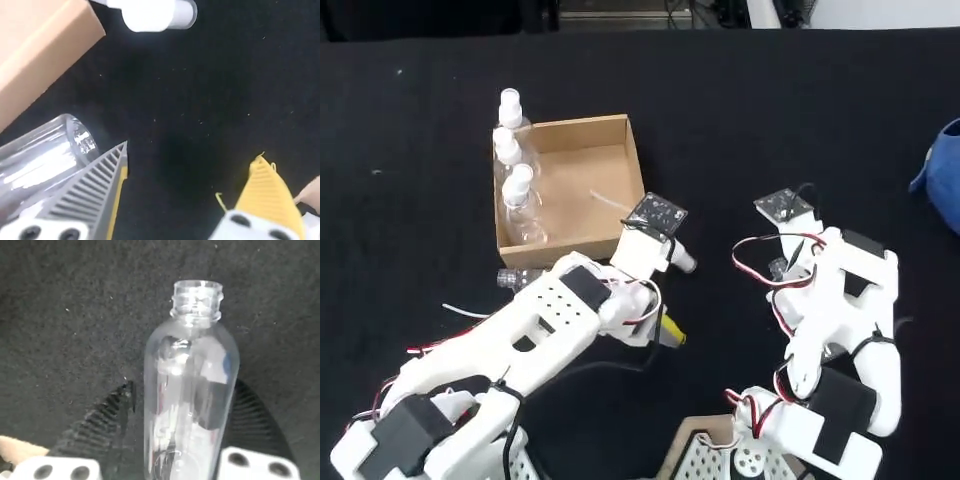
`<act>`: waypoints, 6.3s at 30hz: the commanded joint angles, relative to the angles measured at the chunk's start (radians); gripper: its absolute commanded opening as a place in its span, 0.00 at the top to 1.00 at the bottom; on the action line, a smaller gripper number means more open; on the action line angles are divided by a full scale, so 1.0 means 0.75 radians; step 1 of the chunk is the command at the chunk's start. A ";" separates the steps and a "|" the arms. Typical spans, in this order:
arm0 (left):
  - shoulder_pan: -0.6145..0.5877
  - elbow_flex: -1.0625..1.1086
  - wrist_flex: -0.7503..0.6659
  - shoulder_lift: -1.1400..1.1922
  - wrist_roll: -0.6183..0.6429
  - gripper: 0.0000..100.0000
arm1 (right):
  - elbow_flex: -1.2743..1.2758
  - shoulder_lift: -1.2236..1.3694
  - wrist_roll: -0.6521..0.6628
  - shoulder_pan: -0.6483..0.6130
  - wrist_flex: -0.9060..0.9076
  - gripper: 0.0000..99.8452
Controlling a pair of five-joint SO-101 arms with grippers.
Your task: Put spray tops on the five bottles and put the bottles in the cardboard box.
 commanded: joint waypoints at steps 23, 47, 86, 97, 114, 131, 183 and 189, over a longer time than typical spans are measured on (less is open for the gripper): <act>-0.005 -0.019 -0.025 -0.053 0.008 0.76 | -0.116 -0.337 0.135 0.133 0.399 0.66; -0.007 -0.017 -0.027 -0.041 0.000 0.76 | 0.414 -0.386 0.466 0.419 -0.286 0.83; -0.007 -0.017 -0.020 -0.039 0.000 0.76 | 0.148 -0.384 0.432 0.444 -0.039 0.70; -0.007 -0.017 -0.020 -0.039 0.000 0.76 | 0.400 -0.396 0.436 0.452 -0.282 0.88; 0.005 -0.017 -0.012 -0.053 0.000 0.76 | -0.275 -0.429 -0.125 0.215 0.342 0.99; -0.028 -0.476 0.614 -0.053 -0.235 0.76 | -0.281 -1.196 -0.857 -0.158 0.288 0.99; -0.318 -0.866 1.230 -0.151 -0.812 0.76 | 0.105 -1.196 -1.328 -0.149 -0.139 0.99; -0.161 -0.850 0.927 -0.119 -0.708 0.76 | 0.091 -1.196 -1.328 0.045 -0.141 0.99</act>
